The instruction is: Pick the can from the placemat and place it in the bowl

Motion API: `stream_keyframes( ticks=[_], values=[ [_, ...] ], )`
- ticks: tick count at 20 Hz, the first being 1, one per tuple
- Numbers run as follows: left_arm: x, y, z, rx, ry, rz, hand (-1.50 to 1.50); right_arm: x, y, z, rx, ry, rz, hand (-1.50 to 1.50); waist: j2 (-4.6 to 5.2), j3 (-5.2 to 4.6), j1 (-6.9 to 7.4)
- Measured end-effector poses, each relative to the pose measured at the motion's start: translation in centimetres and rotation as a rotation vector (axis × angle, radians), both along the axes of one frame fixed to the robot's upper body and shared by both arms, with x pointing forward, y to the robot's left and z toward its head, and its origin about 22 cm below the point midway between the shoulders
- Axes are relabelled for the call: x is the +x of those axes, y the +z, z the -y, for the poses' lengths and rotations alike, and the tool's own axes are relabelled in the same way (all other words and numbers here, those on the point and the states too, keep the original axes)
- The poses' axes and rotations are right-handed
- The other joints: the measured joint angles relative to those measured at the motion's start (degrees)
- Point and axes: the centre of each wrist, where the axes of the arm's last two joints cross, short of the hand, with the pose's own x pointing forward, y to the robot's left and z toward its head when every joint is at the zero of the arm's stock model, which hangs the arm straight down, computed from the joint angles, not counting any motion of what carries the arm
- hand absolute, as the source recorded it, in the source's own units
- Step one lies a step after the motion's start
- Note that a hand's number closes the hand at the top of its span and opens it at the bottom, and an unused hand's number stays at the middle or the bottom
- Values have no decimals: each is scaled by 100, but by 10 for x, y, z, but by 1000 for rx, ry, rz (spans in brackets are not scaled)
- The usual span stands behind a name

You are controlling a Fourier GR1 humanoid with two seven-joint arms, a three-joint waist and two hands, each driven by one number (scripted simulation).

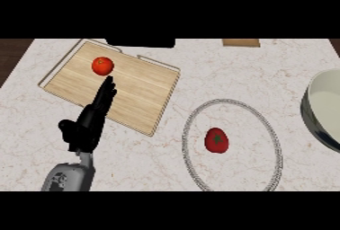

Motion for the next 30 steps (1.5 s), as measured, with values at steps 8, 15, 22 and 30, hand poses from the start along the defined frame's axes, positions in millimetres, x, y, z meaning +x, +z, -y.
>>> stream_keyframes(
  ticks=[8,15,22,30],
  values=[
    [-1,-3,-8,-3,19,-8,0,20,-19,18,129,85,-96,-150,-15,4,-86],
    [-1,-4,-6,-9,28,-9,0,35,-3,23,348,50,-8,-150,-34,-1,-160],
    [0,-2,-8,-5,33,-2,0,23,22,57,482,-50,-67,-150,-31,1,-177],
    [1,1,-7,-6,30,-1,0,2,36,85,590,-102,-156,-150,-5,19,-160]
  ],
)
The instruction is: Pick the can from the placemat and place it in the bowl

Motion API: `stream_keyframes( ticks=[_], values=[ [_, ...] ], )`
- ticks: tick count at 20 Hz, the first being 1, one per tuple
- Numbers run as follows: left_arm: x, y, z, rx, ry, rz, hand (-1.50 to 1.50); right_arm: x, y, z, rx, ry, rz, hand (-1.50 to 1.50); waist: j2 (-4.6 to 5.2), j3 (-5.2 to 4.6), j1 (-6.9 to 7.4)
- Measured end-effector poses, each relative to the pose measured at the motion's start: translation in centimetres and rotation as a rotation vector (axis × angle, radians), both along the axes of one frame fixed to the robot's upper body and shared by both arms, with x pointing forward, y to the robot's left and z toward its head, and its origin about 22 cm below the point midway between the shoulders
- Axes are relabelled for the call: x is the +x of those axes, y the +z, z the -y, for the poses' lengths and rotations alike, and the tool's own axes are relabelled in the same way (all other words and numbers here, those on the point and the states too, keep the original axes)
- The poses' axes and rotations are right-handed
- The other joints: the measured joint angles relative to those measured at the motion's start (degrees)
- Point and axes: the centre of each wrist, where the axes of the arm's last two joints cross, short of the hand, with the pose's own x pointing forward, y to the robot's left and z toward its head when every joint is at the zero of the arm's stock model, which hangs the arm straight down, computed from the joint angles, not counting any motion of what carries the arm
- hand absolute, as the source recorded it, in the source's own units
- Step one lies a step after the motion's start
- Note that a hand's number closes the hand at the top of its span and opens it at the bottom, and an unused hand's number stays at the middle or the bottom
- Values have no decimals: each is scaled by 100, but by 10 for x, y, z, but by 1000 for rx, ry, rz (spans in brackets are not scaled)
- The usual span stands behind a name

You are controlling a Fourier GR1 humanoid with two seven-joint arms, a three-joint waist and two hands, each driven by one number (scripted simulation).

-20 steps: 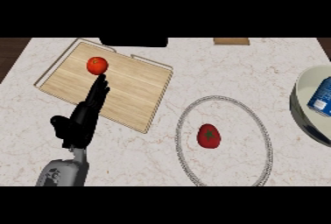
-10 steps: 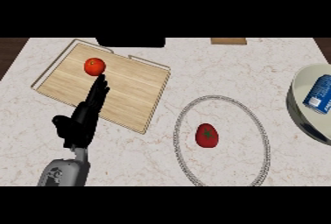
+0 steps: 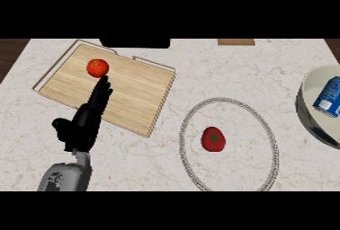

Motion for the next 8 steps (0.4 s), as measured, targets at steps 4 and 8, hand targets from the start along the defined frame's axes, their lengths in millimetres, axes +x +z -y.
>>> stream_keyframes(
  ticks=[4,8],
  values=[
    [-1,-2,-1,1,2,-5,0,-6,-3,3,20,16,-25,-150,3,9,-23],
    [-2,-3,-5,1,8,-5,0,-13,-3,6,18,26,-41,-150,3,15,-40]
  ],
)
